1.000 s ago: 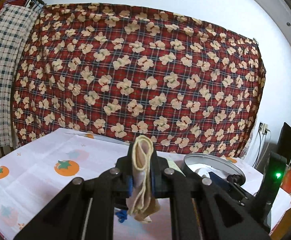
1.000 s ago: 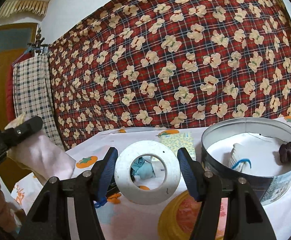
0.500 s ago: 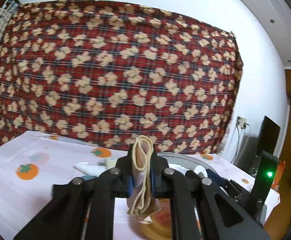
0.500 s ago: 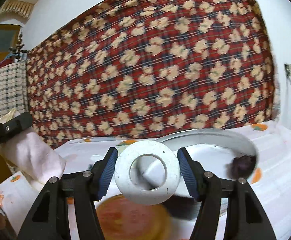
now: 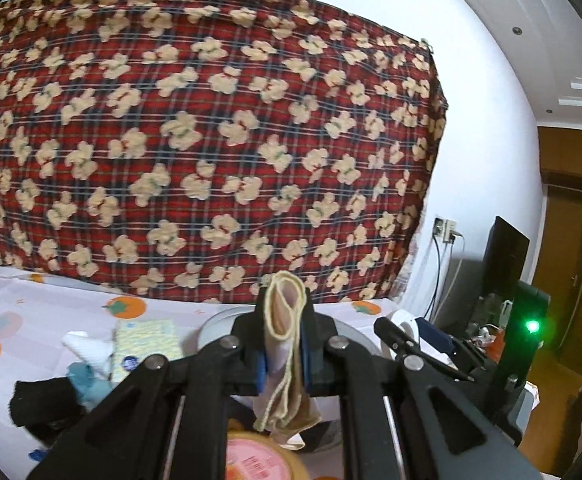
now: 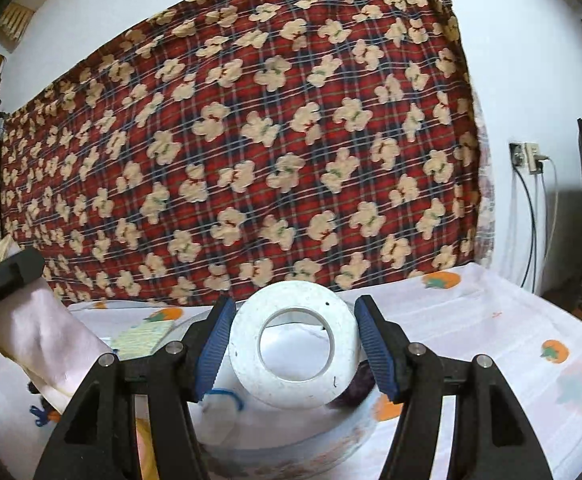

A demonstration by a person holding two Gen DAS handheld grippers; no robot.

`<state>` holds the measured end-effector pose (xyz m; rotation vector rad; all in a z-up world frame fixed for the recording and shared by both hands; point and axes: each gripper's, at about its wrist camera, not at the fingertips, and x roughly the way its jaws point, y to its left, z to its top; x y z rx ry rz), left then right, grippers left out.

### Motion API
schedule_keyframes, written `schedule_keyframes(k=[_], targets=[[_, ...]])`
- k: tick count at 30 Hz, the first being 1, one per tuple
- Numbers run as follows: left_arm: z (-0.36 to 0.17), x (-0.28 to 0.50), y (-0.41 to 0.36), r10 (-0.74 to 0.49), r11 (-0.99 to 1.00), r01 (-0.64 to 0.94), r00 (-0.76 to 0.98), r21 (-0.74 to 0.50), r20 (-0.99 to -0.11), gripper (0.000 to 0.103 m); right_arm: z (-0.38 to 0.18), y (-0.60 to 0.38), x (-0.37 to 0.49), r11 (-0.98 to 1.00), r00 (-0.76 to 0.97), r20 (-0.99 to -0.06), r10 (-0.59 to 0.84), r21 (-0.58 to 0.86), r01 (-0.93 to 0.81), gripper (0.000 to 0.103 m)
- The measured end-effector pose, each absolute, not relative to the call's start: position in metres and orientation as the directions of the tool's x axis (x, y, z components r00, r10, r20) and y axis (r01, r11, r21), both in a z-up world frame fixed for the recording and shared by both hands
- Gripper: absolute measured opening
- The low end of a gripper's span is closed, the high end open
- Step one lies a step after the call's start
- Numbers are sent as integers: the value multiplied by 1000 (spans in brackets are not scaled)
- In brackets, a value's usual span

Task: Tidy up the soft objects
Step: 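Carry the tape roll and beige cloth over the metal tin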

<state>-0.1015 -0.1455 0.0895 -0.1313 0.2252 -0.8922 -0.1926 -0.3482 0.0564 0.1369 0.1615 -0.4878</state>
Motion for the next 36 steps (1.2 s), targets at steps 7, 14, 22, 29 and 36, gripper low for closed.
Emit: schedule_keyframes(k=[7, 14, 22, 29, 36], targets=[[97, -108, -177, -808, 590, 784, 574, -195, -135, 10, 60, -370, -196, 858, 853, -184, -489, 74, 508, 64], [93, -107, -209, -824, 567, 797, 545, -208, -156, 10, 64, -394, -189, 842, 833, -193, -519, 55, 537, 64], [74, -93, -247, -811, 584, 774, 542, -243, -222, 10, 53, -422, -161, 824, 804, -245, -542, 33, 566, 64], [56, -81, -272, -798, 599, 760, 540, -253, -269, 10, 51, -434, -156, 817, 794, -246, -555, 20, 577, 64], [51, -72, -292, -789, 610, 749, 542, -259, -290, 10, 45, -451, -137, 824, 795, -294, -531, 41, 565, 64]])
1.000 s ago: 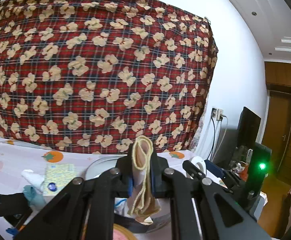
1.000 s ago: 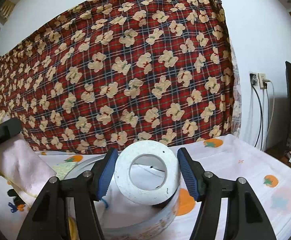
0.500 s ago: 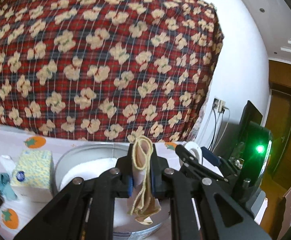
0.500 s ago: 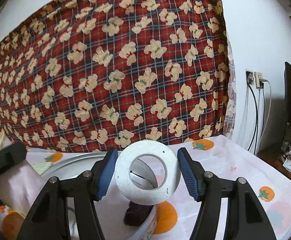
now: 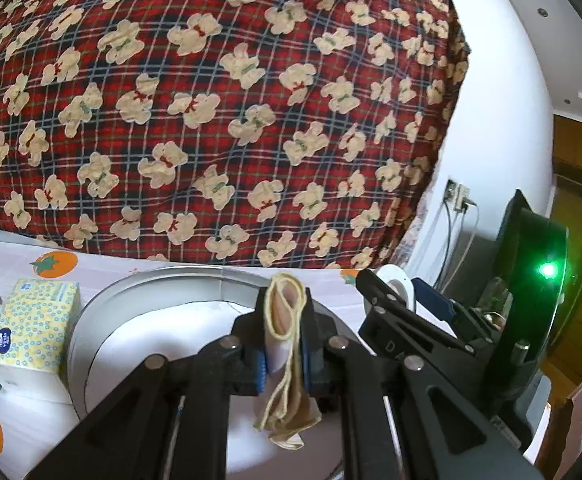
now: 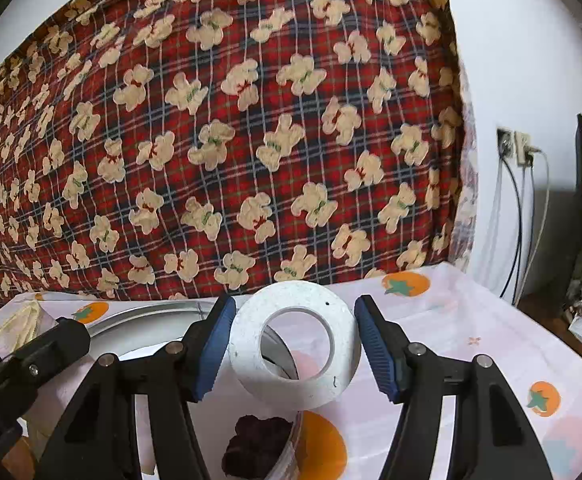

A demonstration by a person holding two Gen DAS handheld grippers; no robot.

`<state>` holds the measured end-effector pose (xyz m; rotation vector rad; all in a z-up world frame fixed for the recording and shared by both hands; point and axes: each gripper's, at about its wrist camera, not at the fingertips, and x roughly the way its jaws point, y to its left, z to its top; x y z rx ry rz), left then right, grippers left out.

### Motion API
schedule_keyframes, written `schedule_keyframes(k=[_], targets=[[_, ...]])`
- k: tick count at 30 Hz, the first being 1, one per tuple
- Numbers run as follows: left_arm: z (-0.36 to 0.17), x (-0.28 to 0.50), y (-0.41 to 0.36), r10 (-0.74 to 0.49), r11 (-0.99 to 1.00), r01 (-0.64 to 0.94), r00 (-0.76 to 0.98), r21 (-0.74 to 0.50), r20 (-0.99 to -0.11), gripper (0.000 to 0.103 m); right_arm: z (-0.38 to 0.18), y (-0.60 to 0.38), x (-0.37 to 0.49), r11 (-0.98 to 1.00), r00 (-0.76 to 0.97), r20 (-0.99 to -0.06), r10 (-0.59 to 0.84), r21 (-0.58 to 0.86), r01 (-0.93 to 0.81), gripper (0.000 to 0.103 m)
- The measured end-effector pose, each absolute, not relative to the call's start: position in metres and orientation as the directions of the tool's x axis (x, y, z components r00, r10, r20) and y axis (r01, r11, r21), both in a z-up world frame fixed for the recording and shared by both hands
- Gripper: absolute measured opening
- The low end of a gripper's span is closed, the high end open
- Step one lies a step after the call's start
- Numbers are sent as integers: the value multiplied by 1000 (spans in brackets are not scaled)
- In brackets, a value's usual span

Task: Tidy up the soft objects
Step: 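Carry the tape roll and beige cloth over the metal tin, then release the tape roll and beige cloth into the tin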

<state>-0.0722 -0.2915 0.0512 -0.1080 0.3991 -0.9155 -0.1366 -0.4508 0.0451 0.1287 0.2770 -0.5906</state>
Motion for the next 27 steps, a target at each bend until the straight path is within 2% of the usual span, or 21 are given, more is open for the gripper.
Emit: schedule_keyframes(k=[6, 10, 19, 27], targets=[[43, -61, -301, -760, 644, 718, 561, -265, -328, 10, 36, -460, -123, 839, 795, -352, -494, 49, 543, 64], [33, -56, -308, -735, 665, 701, 553, -259, -392, 10, 32, -461, -116, 843, 789, -377, -485, 40, 537, 64], [27, -59, -313, -655, 730, 666, 619, -153, -433, 10, 21, -454, -104, 860, 778, -421, -467, -13, 510, 64], [20, -56, -316, -618, 752, 649, 633, -116, -466, 10, 15, -448, -95, 881, 779, -455, -432, -30, 472, 64]])
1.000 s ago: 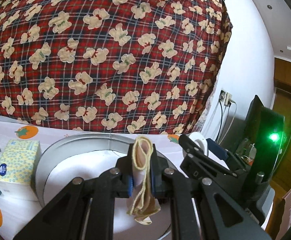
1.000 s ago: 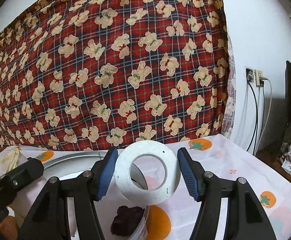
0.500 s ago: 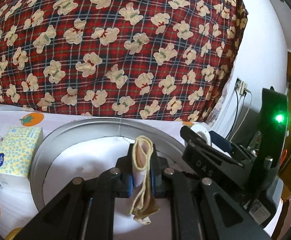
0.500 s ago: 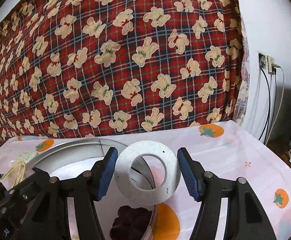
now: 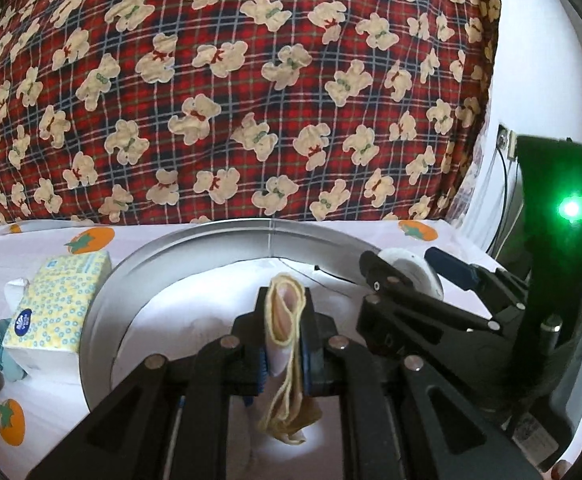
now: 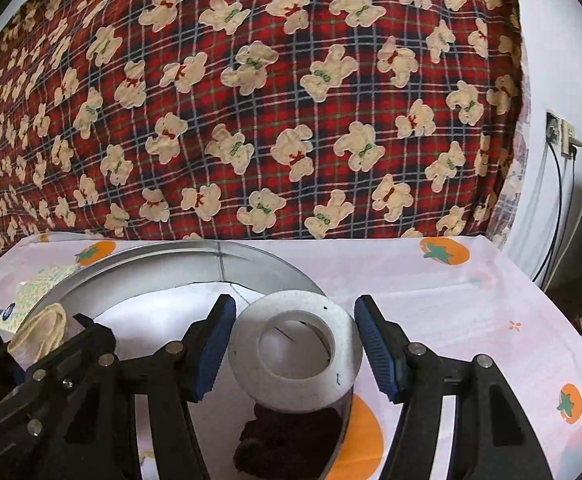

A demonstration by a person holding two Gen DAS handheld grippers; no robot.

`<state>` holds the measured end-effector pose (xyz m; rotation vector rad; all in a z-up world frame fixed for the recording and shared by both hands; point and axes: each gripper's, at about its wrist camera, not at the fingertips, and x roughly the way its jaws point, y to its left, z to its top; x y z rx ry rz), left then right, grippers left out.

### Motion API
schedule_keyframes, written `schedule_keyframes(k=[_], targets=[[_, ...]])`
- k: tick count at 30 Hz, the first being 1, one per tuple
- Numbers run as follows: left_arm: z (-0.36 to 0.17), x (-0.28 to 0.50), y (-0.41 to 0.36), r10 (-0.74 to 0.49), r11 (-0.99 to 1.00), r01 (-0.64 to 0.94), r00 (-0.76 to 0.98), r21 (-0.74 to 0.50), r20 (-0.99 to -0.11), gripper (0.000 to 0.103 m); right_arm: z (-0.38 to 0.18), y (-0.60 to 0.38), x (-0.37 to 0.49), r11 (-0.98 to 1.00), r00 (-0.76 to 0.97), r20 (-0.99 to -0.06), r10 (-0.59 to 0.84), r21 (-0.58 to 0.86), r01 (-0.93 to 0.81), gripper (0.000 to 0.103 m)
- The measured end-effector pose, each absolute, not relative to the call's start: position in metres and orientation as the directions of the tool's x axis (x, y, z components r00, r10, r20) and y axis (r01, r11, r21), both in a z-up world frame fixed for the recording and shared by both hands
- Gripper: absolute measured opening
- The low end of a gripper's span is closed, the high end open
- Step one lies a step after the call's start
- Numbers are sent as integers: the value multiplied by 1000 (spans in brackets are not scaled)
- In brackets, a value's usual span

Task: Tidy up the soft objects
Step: 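Release the tape roll and beige cloth into the tin, then withdraw both grippers away from the tin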

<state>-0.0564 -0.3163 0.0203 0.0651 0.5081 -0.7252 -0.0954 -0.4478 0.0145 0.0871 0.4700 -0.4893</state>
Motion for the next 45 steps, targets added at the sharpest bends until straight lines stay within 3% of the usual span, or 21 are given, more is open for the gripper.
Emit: schedule_keyframes(k=[6, 10, 13, 15, 19, 20, 25, 35, 45], targets=[[19, -57, -319, -602, 760, 642, 640, -98, -476, 10, 12, -449, -93, 894, 785, -472, -400, -11, 449, 65], [18, -58, -319, -589, 769, 634, 655, -80, -474, 9, 13, -451, -95, 885, 785, -463, -413, 0, 465, 83], [18, -59, -319, -582, 774, 628, 660, -77, -475, 17, 15, -453, -100, 883, 795, -451, -406, 29, 468, 83], [17, -59, -318, -574, 781, 620, 667, -73, -475, 31, 15, -453, -102, 873, 789, -443, -425, 29, 486, 84], [18, -60, -313, -555, 803, 591, 690, -81, -465, 95, 22, -461, -118, 833, 777, -395, -490, 52, 551, 84], [20, -61, -308, -549, 813, 574, 705, -93, -449, 102, 23, -466, -124, 821, 779, -387, -493, 88, 563, 87], [28, -67, -291, -599, 796, 574, 702, -193, -384, 102, 24, -478, -140, 777, 764, -380, -522, 157, 610, 92], [29, -90, -304, -583, 795, 605, 742, -43, -332, 102, 29, -466, -154, 713, 694, -314, -648, 70, 697, 92], [31, -104, -304, -608, 775, 632, 743, -6, -280, 102, 35, -460, -182, 631, 640, -239, -730, 123, 766, 92]])
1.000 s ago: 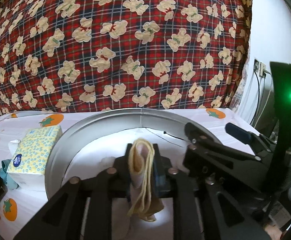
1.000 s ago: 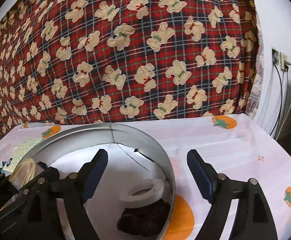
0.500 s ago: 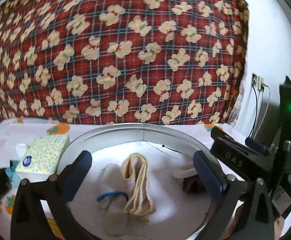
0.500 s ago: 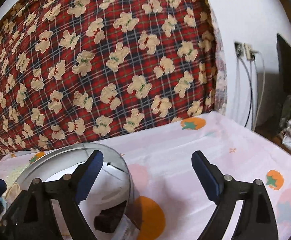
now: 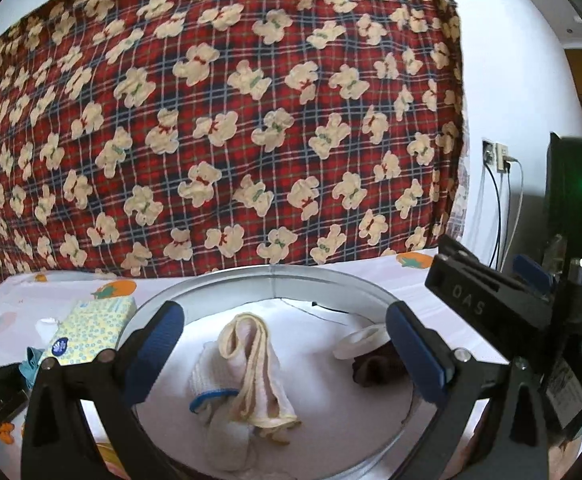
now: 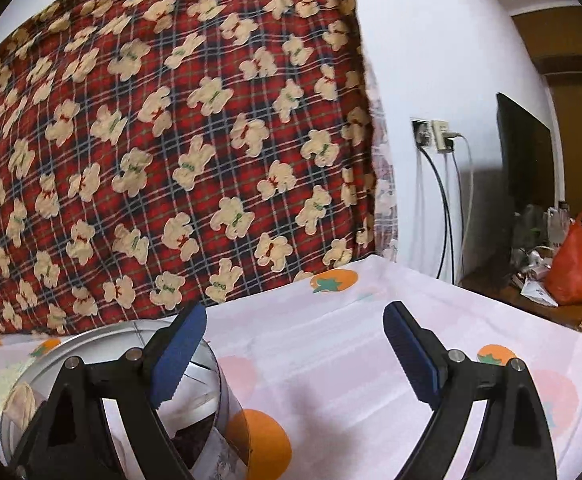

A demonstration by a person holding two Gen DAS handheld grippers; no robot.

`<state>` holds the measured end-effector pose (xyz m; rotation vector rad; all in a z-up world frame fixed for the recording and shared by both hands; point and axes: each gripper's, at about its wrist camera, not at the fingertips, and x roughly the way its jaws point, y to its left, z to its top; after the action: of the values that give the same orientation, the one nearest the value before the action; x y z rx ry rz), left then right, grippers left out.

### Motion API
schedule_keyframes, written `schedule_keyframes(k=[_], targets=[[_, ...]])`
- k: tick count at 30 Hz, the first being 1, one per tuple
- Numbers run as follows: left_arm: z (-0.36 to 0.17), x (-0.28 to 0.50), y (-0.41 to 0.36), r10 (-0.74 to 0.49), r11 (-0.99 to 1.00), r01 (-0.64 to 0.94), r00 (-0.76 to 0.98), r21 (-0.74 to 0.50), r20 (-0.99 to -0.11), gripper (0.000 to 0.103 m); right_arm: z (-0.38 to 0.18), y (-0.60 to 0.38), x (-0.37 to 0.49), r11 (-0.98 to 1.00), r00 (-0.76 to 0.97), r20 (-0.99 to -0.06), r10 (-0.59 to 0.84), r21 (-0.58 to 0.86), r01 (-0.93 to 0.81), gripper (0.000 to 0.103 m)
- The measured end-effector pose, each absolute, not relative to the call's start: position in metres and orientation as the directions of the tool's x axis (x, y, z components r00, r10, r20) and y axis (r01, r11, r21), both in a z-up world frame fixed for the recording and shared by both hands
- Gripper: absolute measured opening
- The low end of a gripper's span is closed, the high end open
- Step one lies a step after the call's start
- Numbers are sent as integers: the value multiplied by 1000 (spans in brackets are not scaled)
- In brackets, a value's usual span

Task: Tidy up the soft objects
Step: 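Withdraw both grippers away from the tin, then move both open grippers back toward the pile of soft items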

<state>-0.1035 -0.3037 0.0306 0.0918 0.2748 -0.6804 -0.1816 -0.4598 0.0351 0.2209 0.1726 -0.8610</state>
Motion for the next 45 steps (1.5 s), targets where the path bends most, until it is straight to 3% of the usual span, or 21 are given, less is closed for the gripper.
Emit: schedule_keyframes(k=[7, 21, 45], targets=[[28, -124, -306, -623, 749, 657, 741, 80, -252, 103, 34, -456, -190, 624, 640, -242, -729, 149, 767, 92], [26, -124, -272, -640, 750, 661, 719, -15, -273, 102, 32, -422, -202, 639, 652, -234, -721, 137, 757, 92], [23, -117, -189, -573, 806, 592, 770, -19, -281, 102, 36, -359, -211, 703, 718, -173, -674, 148, 695, 92]])
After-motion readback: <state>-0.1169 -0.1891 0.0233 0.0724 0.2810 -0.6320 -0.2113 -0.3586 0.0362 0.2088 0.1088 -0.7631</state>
